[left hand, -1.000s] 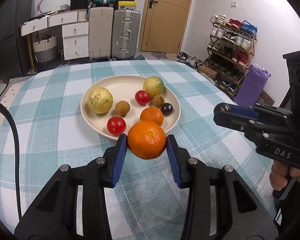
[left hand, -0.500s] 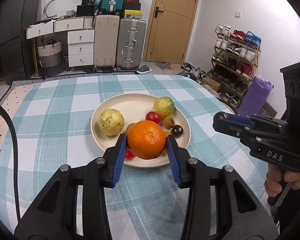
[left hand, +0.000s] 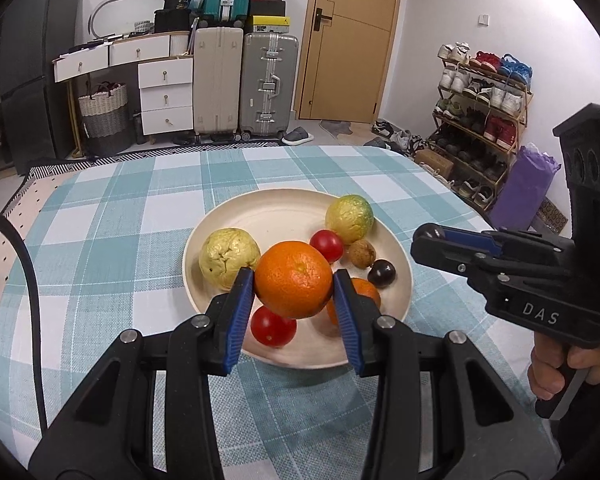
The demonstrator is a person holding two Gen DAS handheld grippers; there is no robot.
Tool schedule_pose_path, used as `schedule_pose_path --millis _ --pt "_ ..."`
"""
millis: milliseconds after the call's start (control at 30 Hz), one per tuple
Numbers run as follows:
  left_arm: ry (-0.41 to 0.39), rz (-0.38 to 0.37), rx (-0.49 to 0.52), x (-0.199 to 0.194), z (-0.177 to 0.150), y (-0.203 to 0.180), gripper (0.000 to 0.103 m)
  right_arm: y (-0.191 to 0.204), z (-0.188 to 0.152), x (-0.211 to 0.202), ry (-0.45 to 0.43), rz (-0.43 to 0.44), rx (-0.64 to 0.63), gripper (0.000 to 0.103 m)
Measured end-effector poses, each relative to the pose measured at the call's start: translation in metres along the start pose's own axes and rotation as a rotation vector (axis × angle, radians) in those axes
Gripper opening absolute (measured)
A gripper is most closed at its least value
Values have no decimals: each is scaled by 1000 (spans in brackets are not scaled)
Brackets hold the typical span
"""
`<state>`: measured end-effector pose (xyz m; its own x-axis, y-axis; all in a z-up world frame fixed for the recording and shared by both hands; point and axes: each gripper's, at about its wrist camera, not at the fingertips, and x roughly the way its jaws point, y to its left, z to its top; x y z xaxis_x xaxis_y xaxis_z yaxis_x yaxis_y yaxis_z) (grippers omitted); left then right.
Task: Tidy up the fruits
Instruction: 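Lift and carry the orange and plum over the cream plate with both grippers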
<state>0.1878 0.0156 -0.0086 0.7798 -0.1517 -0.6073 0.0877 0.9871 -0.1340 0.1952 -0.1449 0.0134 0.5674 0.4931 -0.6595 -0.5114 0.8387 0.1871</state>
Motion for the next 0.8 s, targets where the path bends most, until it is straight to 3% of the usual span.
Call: schedule_pose_path --millis 800 --pt "34 26 14 27 -9 3 37 -1 2 40 35 30 -16 27"
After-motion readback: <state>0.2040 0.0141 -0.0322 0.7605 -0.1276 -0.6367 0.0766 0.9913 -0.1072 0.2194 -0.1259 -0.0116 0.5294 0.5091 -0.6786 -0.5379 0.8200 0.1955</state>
